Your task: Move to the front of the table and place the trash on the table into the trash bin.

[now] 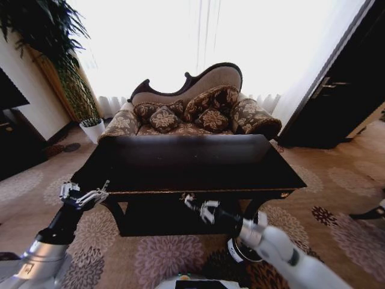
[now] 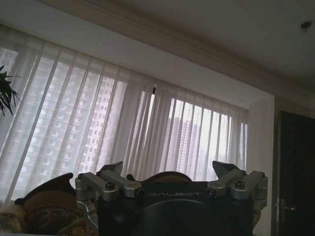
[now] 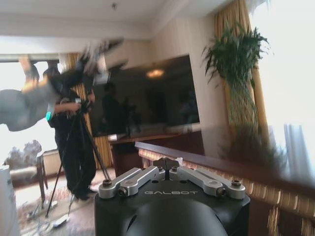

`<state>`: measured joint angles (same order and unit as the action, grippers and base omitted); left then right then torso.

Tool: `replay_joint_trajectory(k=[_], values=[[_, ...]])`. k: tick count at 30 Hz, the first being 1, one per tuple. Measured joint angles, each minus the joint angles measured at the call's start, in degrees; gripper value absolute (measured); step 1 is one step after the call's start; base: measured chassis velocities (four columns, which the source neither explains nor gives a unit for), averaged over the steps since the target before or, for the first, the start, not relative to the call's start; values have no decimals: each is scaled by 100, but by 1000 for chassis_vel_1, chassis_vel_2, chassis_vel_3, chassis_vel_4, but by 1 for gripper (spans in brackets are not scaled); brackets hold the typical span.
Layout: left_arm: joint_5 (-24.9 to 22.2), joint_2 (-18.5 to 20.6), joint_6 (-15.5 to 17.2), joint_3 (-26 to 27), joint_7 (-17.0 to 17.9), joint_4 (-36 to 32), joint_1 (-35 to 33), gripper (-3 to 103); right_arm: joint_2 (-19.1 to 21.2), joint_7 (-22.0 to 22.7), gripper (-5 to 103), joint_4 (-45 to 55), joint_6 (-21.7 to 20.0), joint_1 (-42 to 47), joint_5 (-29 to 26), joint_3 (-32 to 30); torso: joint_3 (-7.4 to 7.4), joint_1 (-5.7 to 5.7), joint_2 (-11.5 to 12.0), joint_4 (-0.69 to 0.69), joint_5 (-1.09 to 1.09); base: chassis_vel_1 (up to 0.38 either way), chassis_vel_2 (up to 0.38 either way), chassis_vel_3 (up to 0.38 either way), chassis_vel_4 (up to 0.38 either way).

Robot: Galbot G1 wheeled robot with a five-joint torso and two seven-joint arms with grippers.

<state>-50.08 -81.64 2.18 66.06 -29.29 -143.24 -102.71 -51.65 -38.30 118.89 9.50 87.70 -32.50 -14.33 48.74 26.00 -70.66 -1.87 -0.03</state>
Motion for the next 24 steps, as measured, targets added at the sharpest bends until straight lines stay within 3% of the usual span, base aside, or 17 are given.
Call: replay_joint_trajectory(k=[4, 12, 21, 24], values=[[14, -30, 1, -80, 5, 0, 105, 100, -336, 31, 0, -1054, 290, 56, 693, 233, 0, -1, 0, 0, 1, 0, 0, 0, 0], [-17, 5, 2, -49, 4, 0, 170, 100, -570, 508, 0, -2408, 229, -430, 1278, 468, 1, 0, 0, 1, 2, 0, 0, 0, 0], [-56, 64, -22, 16, 1, 0, 232, 100, -1160, 2233, 0, -3921, -578, -1042, 1813, 661, 1, 0, 0, 1, 1, 0, 0, 0, 0], [-75, 76, -26, 28, 0, 0, 240, 100, -1302, 2475, 0, -4221, -658, -1152, 1783, 642, 1, 0, 1, 1, 4, 0, 0, 0, 0]])
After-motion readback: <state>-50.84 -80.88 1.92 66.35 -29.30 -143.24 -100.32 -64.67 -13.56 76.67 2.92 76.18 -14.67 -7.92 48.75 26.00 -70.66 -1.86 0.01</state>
